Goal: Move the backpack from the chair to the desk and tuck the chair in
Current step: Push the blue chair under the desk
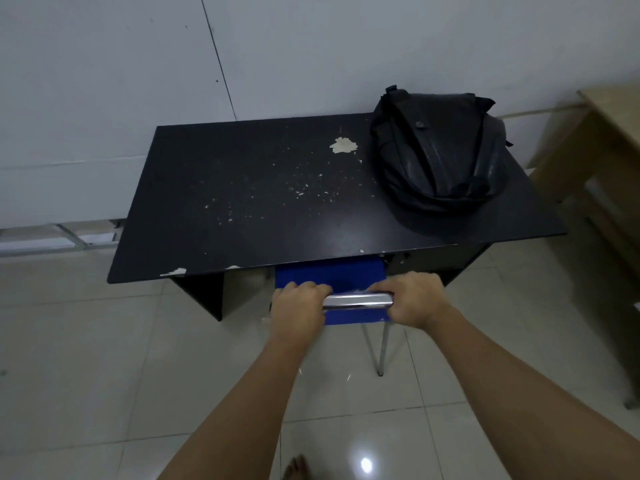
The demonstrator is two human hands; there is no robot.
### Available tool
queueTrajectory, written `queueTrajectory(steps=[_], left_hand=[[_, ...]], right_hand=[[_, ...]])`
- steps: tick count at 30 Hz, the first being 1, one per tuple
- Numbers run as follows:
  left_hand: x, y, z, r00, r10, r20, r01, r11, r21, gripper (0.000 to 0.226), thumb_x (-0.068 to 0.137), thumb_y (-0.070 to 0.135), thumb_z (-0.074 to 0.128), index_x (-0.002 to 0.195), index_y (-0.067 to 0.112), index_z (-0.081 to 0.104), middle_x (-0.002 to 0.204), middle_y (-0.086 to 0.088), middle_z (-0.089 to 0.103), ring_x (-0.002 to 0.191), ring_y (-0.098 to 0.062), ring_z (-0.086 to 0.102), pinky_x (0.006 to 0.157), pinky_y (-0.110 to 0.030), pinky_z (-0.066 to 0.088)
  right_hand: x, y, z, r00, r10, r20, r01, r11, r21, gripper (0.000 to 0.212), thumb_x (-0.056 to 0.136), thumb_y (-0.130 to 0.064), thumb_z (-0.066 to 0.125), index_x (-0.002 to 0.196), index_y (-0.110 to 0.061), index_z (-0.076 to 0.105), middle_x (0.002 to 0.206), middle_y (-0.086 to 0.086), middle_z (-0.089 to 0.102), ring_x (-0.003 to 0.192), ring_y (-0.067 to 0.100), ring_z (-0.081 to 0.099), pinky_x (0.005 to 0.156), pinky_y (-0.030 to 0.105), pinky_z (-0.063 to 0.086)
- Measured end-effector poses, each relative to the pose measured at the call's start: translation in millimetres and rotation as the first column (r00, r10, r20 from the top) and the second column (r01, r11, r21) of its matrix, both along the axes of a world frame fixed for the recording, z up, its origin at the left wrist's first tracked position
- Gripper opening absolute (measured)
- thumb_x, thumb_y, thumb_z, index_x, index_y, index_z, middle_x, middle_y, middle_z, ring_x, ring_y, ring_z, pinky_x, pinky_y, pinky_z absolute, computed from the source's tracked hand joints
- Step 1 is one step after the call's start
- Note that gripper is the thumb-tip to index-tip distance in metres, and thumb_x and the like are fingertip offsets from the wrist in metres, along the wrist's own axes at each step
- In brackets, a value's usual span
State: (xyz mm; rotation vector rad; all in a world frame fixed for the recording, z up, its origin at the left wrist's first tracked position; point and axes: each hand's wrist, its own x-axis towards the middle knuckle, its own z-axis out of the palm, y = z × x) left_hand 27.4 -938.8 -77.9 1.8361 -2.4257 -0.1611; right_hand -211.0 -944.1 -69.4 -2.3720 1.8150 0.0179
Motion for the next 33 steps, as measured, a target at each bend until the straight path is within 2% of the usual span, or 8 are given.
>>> queueTrajectory(steps=[5,10,14,20,25,28,30,33], left_hand=[[-15,-44,20,0.999,-0.034,-0.035,0.033,0.999,-0.021,0.020,0.081,0.022,0.065,0.101,0.027,0.064,0.087,0.002,0.066,0.079,-0.024,0.058,0.065,-0.032,0.038],[-10,-37,14,0.997,-0.067,-0.045,0.067,0.998,-0.004,0.028,0.074,0.014,0.062,0.099,0.027,0.065,0.083,0.004,0.065,0.072,-0.021,0.057,0.061,-0.030,0.037],[-6,-18,3,0.994,-0.101,-0.037,0.103,0.994,0.036,0.029,0.078,0.016,0.059,0.104,0.028,0.064,0.088,0.004,0.066,0.075,-0.020,0.059,0.066,-0.030,0.047],[-7,14,-11,0.993,-0.111,-0.049,0.115,0.990,0.083,0.038,0.081,0.023,0.061,0.118,0.031,0.060,0.102,0.006,0.066,0.085,-0.019,0.061,0.074,-0.031,0.049],[-6,18,-10,0.979,-0.019,-0.202,0.063,0.974,0.216,0.040,0.075,0.046,0.055,0.115,0.040,0.060,0.099,0.014,0.068,0.082,-0.007,0.059,0.064,-0.023,0.044],[7,20,-8,0.721,0.361,-0.591,-0.017,0.862,0.506,0.040,0.078,0.052,0.053,0.118,0.048,0.058,0.111,0.012,0.063,0.097,-0.007,0.059,0.081,-0.031,0.051],[14,28,-12,0.551,0.634,-0.542,-0.255,0.747,0.614,0.049,0.084,0.051,0.055,0.131,0.039,0.048,0.114,0.000,0.060,0.098,-0.017,0.061,0.083,-0.041,0.054],[3,28,-16,0.078,0.908,-0.413,-0.421,0.405,0.811,0.057,0.083,0.032,0.067,0.130,0.007,0.047,0.105,-0.014,0.063,0.086,-0.025,0.065,0.068,-0.038,0.058]], right_hand=[[-15,-48,16,0.999,-0.052,0.012,0.051,0.998,0.037,0.056,0.066,-0.032,0.053,0.116,-0.057,0.059,0.089,-0.019,0.071,0.076,0.011,0.064,0.064,0.029,0.050],[-17,-41,5,0.997,0.013,0.078,-0.009,0.999,-0.047,0.045,0.070,-0.038,0.060,0.111,-0.055,0.061,0.089,-0.024,0.071,0.074,0.007,0.065,0.057,0.022,0.036],[-16,-17,-4,0.992,0.016,0.129,-0.011,0.999,-0.035,0.040,0.072,-0.036,0.066,0.110,-0.049,0.067,0.088,-0.018,0.073,0.073,0.010,0.067,0.060,0.026,0.049],[-19,12,-12,0.990,-0.005,0.142,-0.013,0.991,0.131,0.046,0.070,-0.037,0.057,0.114,-0.047,0.064,0.098,-0.017,0.072,0.080,0.010,0.065,0.067,0.027,0.050],[-16,11,-4,0.983,-0.092,0.160,0.023,0.921,0.388,0.059,0.059,-0.042,0.064,0.117,-0.046,0.059,0.108,-0.019,0.064,0.091,0.007,0.057,0.078,0.032,0.050],[-20,13,3,0.823,-0.366,0.436,0.023,0.787,0.617,0.051,0.055,-0.046,0.069,0.106,-0.039,0.069,0.111,-0.007,0.063,0.096,0.015,0.057,0.084,0.041,0.048],[-14,19,2,0.644,-0.632,0.430,0.241,0.702,0.670,0.039,0.072,-0.059,0.059,0.093,-0.030,0.072,0.099,0.003,0.066,0.087,0.019,0.059,0.072,0.041,0.048],[-9,18,-5,0.633,-0.744,0.213,0.540,0.622,0.567,0.049,0.086,-0.061,0.041,0.083,-0.019,0.064,0.081,0.005,0.063,0.073,0.020,0.057,0.061,0.033,0.043]])
